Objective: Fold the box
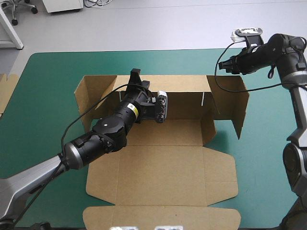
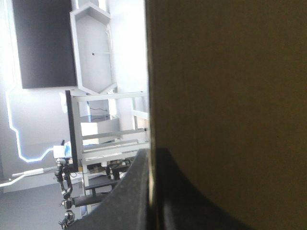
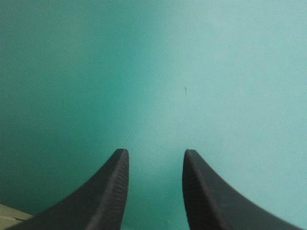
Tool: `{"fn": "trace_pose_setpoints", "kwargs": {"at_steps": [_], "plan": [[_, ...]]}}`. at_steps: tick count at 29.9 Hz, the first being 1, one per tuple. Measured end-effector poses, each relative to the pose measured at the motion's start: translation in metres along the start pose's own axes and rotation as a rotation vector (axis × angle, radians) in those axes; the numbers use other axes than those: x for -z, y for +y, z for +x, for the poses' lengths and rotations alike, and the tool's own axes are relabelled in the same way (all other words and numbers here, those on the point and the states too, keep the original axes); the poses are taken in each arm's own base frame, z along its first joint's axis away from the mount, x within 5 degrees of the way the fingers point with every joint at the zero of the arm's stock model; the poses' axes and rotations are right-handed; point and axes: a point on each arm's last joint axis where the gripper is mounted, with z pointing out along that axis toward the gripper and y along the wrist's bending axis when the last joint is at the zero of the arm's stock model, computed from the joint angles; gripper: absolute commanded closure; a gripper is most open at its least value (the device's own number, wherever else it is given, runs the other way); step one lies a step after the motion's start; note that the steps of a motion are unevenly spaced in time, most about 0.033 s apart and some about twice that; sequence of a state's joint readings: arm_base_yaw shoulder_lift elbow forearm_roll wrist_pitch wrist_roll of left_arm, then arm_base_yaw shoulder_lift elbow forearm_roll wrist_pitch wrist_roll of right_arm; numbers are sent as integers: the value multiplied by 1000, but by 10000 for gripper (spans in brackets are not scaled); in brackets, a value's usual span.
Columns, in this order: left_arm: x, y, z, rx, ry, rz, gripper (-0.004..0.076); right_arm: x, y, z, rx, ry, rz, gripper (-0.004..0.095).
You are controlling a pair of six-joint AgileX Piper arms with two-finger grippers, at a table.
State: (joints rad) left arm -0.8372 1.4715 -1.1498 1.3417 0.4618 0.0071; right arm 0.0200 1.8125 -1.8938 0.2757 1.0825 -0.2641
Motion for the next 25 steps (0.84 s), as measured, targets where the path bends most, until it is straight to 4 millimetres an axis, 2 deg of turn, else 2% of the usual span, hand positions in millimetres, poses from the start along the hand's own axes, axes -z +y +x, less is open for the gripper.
{"fn": "trace_pose_setpoints", "kwargs": {"at_steps": [10,13,19,25], "plan": [[-5,-13,4,106,17,28,734,-2,0,0,-4,5,-3,590],[-5,-20,6,125,29,45,734,-10,-1,1,-15,20,-17,602],[-6,-35,9,126,39,74,734,-39,-3,8,-53,91,-69,602],[-6,-37,9,127,36,68,734,-39,2,11,-63,127,-130,602]]}}
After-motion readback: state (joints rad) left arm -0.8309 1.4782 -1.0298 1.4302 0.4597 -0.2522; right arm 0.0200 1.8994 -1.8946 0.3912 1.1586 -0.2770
